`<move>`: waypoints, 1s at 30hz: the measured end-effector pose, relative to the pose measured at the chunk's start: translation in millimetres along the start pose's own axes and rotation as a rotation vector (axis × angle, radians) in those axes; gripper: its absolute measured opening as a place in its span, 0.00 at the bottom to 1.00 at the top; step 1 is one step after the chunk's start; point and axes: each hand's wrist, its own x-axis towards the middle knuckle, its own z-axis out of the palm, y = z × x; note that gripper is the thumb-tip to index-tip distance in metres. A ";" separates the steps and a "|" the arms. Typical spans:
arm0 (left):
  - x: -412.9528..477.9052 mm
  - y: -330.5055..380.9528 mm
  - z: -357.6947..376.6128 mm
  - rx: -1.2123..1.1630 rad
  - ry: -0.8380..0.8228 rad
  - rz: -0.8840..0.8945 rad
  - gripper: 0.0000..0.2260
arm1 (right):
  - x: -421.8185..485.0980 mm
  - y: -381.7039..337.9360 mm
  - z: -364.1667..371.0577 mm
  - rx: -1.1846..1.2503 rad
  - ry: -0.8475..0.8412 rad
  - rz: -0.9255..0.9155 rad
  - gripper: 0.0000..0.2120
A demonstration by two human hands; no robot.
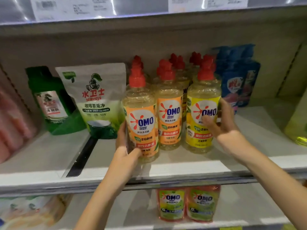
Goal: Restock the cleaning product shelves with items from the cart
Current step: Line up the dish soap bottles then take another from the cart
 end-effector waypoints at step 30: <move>-1.8 2.7 -1.4 -0.020 -0.004 -0.077 0.37 | 44.4 9.1 63.1 -0.755 0.373 -0.098 0.28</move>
